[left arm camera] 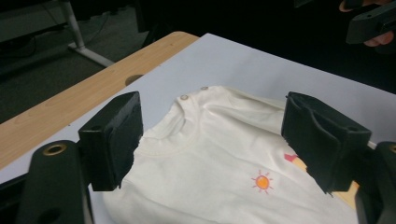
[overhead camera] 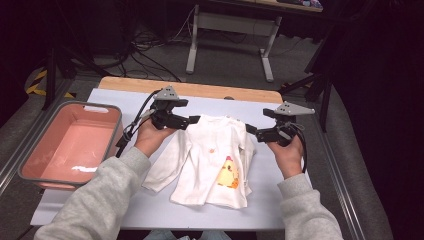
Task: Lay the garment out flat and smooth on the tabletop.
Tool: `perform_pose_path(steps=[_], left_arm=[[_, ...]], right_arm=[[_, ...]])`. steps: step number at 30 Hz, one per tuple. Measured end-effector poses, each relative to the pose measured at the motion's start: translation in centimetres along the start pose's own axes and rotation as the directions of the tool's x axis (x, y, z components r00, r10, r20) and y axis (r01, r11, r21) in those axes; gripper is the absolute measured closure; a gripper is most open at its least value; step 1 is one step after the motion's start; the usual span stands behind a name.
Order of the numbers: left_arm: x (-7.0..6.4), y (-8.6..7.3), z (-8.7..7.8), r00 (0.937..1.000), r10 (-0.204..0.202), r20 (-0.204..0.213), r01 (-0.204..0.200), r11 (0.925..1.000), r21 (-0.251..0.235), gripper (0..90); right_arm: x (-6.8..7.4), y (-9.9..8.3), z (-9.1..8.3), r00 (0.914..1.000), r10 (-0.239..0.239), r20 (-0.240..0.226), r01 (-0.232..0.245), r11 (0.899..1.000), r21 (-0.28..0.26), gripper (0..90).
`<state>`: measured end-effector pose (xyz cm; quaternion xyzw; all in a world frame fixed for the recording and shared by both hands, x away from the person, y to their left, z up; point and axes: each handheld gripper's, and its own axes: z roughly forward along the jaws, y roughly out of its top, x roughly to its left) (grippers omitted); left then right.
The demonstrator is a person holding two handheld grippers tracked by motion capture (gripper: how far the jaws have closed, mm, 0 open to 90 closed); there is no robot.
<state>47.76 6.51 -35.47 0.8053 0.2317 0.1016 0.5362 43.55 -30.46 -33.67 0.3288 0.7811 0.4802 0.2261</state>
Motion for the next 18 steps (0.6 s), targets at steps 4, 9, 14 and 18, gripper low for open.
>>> perform_pose_path(steps=[4, 9, 14, 18], left_arm=[[-0.7, -0.3, -0.7, 0.9996, 0.005, 0.028, -0.005, 1.0000, -0.005, 14.9], [-2.0, -1.2, -1.9, 0.9982, 0.010, 0.058, -0.010, 0.9999, -0.014, 12.8], [-2.9, -2.2, -3.2, 0.9977, 0.000, 0.068, 0.001, 0.9999, -0.015, 10.1], [-3.6, -3.1, -4.0, 0.9961, 0.006, 0.088, -0.005, 0.9999, -0.013, 10.1]], right_arm=[[1.2, -0.6, -0.7, 0.9993, -0.008, -0.035, 0.008, 1.000, -0.012, 1.0], [2.6, -1.7, -1.4, 0.9971, -0.023, -0.073, 0.021, 0.999, -0.035, 0.2], [4.1, -2.7, -1.8, 0.9934, -0.065, -0.095, 0.062, 0.998, -0.025, 0.9], [5.1, -3.6, -2.3, 0.9898, -0.074, -0.122, 0.075, 0.997, 0.004, 2.8]])
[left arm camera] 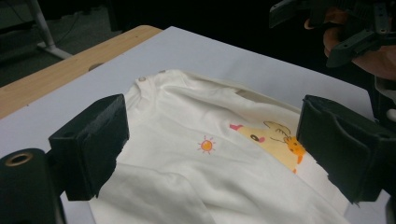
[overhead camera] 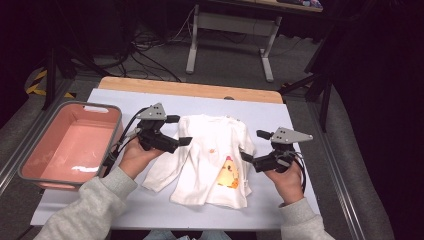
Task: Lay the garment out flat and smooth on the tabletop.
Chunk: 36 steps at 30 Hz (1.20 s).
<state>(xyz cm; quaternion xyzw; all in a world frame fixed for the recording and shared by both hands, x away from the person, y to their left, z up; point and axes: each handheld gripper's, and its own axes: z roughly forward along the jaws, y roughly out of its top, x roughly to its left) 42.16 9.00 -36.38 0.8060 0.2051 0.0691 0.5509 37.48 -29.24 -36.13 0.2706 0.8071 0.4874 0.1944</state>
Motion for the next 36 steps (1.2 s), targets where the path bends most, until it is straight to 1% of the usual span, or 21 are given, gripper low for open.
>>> perform_pose_path(steps=[1, 3, 4, 5, 6, 7, 9, 11, 12, 14, 15, 17, 18, 19, 20, 21, 23, 25, 27, 30, 36], left_arm=[[0.0, 0.0, 0.0, 1.0000, 0.000, 0.000, 0.000, 1.0000, 0.000, 10.1], [-0.6, -0.7, -0.4, 0.9999, 0.010, 0.001, -0.010, 0.9999, 0.014, 10.2], [-0.6, -0.7, -0.4, 0.9999, 0.010, 0.001, -0.010, 0.9999, 0.014, 10.2], [-0.8, -0.9, -0.5, 0.9999, 0.015, -0.001, -0.015, 0.9997, 0.018, 10.4], [-1.2, -1.5, -0.6, 0.9997, 0.023, -0.005, -0.023, 0.9990, 0.038, 10.6], [-1.2, -1.5, -0.6, 0.9997, 0.023, -0.005, -0.023, 0.9990, 0.038, 11.3], [-1.7, -2.1, -0.8, 0.9994, 0.033, -0.007, -0.032, 0.9983, 0.049, 12.8], [-2.0, -2.7, -1.1, 0.9993, 0.038, -0.007, -0.037, 0.9977, 0.056, 13.1], [-2.2, -3.0, -1.2, 0.9991, 0.041, -0.004, -0.041, 0.9975, 0.058, 14.2], [-2.5, -3.6, -1.4, 0.9988, 0.048, -0.013, -0.047, 0.9968, 0.064, 14.5], [-2.6, -3.8, -1.5, 0.9987, 0.048, -0.017, -0.047, 0.9969, 0.064, 15.4], [-2.7, -4.3, -1.8, 0.9992, 0.039, -0.012, -0.038, 0.9972, 0.064, 16.2], [-2.7, -4.9, -1.9, 0.9998, 0.021, -0.006, -0.021, 0.9980, 0.060, 16.5], [-2.7, -4.9, -1.9, 0.9998, 0.021, -0.006, -0.021, 0.9980, 0.060, 17.0], [-2.7, -5.2, -2.0, 0.9998, 0.018, -0.012, -0.017, 0.9979, 0.063, 17.0], [-2.8, -5.5, -2.1, 0.9995, 0.020, -0.023, -0.018, 0.9978, 0.064, 18.2], [-2.8, -5.9, -2.2, 0.9996, 0.010, -0.025, -0.008, 0.9975, 0.070, 18.6], [-3.0, -6.3, -2.2, 0.9991, 0.017, -0.039, -0.014, 0.9964, 0.083, 18.6], [-3.1, -6.6, -2.2, 0.9988, 0.021, -0.044, -0.017, 0.9955, 0.094, 18.6], [-3.2, -7.0, -2.2, 0.9984, 0.025, -0.050, -0.019, 0.9939, 0.109, 18.6], [-3.2, -7.2, -2.3, 0.9985, 0.025, -0.050, -0.019, 0.9936, 0.111, 18.5]], right_arm=[[0.0, 0.0, 0.0, 1.0000, 0.000, 0.000, 0.000, 1.000, 0.000, 2.8], [0.7, -0.6, -0.4, 1.0000, 0.003, -0.006, -0.003, 1.000, 0.007, 5.2], [0.8, -0.9, -0.5, 0.9999, 0.004, -0.013, -0.004, 1.000, 0.007, 7.9], [1.0, -1.1, -0.7, 0.9999, 0.003, -0.013, -0.002, 1.000, 0.009, 13.2], [1.2, -1.3, -1.0, 0.9999, 0.000, -0.015, 0.000, 1.000, 0.009, 19.1], [1.3, -1.5, -1.2, 0.9997, -0.005, -0.023, 0.005, 1.000, 0.008, 24.7], [1.5, -2.0, -1.4, 0.9991, 0.006, -0.043, -0.005, 1.000, 0.019, 29.1], [1.5, -2.3, -1.5, 0.9990, 0.012, -0.044, -0.011, 1.000, 0.023, 30.4], [1.6, -2.8, -1.6, 0.9983, 0.022, -0.054, -0.020, 0.999, 0.038, 35.1], [1.6, -3.0, -1.6, 0.9980, 0.029, -0.056, -0.026, 0.999, 0.043, 36.1], [1.7, -3.6, -1.7, 0.9980, 0.042, -0.048, -0.040, 0.998, 0.049, 37.8], [1.8, -4.2, -1.7, 0.9974, 0.055, -0.046, -0.052, 0.997, 0.061, 38.5], [1.9, -4.5, -1.7, 0.9976, 0.057, -0.038, -0.055, 0.996, 0.069, 38.6], [2.0, -4.8, -1.7, 0.9980, 0.056, -0.031, -0.053, 0.995, 0.081, 38.9], [2.0, -4.8, -1.7, 0.9980, 0.056, -0.031, -0.053, 0.995, 0.081, 38.9], [2.2, -5.2, -1.6, 0.9976, 0.063, -0.027, -0.060, 0.992, 0.109, 39.1], [2.5, -5.5, -1.7, 0.9975, 0.068, -0.021, -0.065, 0.991, 0.121, 38.7], [2.8, -5.7, -1.7, 0.9975, 0.068, -0.019, -0.065, 0.989, 0.131, 39.0], [2.9, -5.9, -1.7, 0.9972, 0.072, -0.021, -0.068, 0.988, 0.141, 39.1], [3.4, -6.3, -1.6, 0.9942, 0.097, -0.047, -0.088, 0.982, 0.168, 40.0], [4.0, -6.5, -1.5, 0.9944, 0.081, -0.068, -0.065, 0.976, 0.208, 42.6]])
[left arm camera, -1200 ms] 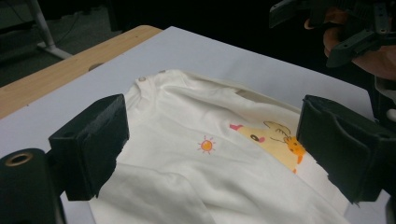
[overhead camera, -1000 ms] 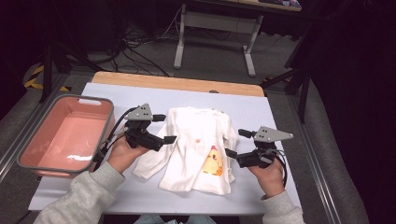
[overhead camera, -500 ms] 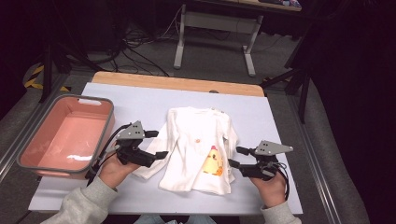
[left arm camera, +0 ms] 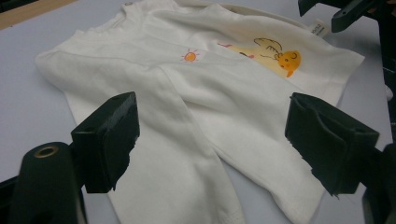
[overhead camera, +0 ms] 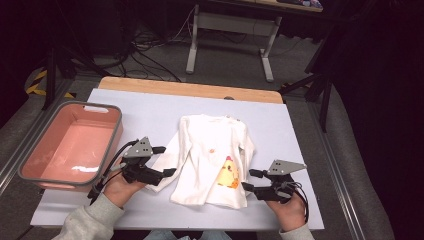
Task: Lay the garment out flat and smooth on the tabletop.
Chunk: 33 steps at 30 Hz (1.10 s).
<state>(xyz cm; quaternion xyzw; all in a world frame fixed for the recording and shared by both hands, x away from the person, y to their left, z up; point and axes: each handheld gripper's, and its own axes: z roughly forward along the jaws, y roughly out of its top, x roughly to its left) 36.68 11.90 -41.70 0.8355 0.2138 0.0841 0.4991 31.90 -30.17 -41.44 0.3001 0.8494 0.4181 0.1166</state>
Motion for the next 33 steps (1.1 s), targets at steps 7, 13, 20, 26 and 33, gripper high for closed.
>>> perform_pose_path(steps=[7, 13, 20, 26, 33], left_arm=[[0.0, -0.1, 0.1, 1.0000, -0.001, 0.002, 0.001, 1.0000, 0.007, 18.5], [0.0, -0.2, 0.1, 1.0000, -0.003, 0.003, 0.003, 1.0000, 0.004, 18.5], [0.1, -0.2, 0.0, 1.0000, 0.001, 0.002, -0.001, 1.0000, 0.005, 18.5], [0.1, -0.2, 0.0, 1.0000, -0.001, 0.001, 0.001, 1.0000, 0.006, 18.5], [0.2, -0.2, 0.0, 1.0000, 0.001, -0.002, -0.001, 1.0000, 0.007, 18.5]], right_arm=[[0.4, -0.9, -0.2, 0.9999, 0.009, -0.008, -0.009, 0.999, 0.043, 45.0], [0.2, -1.6, -0.7, 0.9998, 0.018, -0.006, -0.018, 0.998, 0.061, 53.1], [0.1, -1.6, -0.4, 0.9999, 0.014, -0.005, -0.013, 0.996, 0.092, 61.7], [0.5, -1.3, 0.4, 0.9996, 0.027, -0.011, -0.025, 0.994, 0.110, 57.8], [0.7, -1.1, 1.2, 0.9993, 0.035, -0.011, -0.033, 0.993, 0.117, 52.3]])
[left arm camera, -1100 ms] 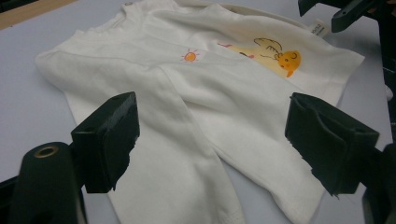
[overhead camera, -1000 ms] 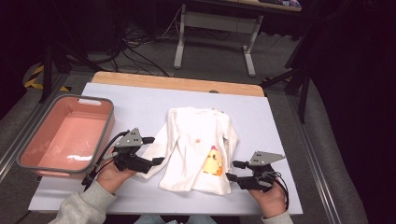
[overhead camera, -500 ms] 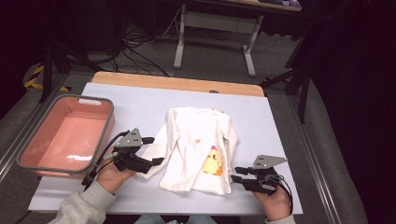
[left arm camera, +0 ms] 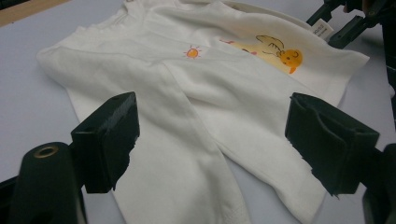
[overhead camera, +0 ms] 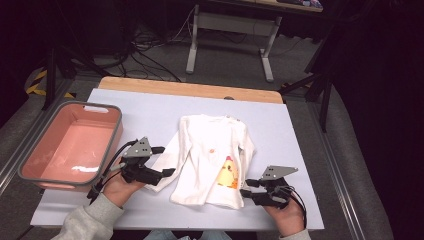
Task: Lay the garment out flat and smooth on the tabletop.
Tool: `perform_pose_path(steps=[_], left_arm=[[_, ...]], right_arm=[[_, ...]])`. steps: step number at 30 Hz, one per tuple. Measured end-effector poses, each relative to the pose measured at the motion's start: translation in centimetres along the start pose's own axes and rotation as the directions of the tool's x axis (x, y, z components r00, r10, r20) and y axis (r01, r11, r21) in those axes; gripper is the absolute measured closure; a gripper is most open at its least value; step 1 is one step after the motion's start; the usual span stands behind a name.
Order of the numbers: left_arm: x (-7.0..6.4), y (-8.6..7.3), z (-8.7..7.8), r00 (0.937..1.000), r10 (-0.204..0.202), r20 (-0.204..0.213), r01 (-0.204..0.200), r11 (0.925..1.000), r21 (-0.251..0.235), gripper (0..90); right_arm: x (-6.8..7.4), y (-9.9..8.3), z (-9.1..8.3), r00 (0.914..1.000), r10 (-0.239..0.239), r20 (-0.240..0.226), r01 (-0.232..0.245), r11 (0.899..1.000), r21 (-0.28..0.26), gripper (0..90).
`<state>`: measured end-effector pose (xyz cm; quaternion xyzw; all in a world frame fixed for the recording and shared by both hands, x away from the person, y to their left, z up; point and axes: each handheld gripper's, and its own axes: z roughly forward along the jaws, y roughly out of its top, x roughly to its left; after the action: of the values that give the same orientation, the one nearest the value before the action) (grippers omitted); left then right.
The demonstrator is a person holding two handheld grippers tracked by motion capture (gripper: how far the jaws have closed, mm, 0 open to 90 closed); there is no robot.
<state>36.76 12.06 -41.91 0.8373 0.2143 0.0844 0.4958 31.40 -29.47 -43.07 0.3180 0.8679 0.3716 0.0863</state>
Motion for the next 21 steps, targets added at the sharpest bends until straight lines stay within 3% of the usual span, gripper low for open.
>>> perform_pose_path(steps=[8, 14, 17, 21], left_arm=[[0.0, 0.0, 0.0, 1.0000, 0.000, -0.001, 0.001, 1.0000, 0.003, 18.5], [0.1, 0.0, 0.0, 1.0000, -0.003, -0.001, 0.003, 1.0000, 0.000, 18.5], [0.1, -0.1, 0.0, 1.0000, -0.003, -0.002, 0.003, 1.0000, 0.000, 18.5], [0.1, -0.1, 0.0, 1.0000, -0.004, -0.002, 0.004, 1.0000, 0.000, 18.5]], right_arm=[[0.3, 0.2, 0.7, 0.9999, -0.009, -0.010, 0.009, 1.000, 0.008, 51.4], [0.2, 0.2, 1.0, 0.9996, -0.015, -0.023, 0.015, 1.000, 0.014, 65.2], [0.1, 0.2, 0.8, 0.9995, -0.012, -0.031, 0.012, 1.000, 0.007, 80.2], [0.2, 0.2, 0.3, 0.9998, -0.002, -0.019, 0.002, 1.000, -0.002, 83.4]])
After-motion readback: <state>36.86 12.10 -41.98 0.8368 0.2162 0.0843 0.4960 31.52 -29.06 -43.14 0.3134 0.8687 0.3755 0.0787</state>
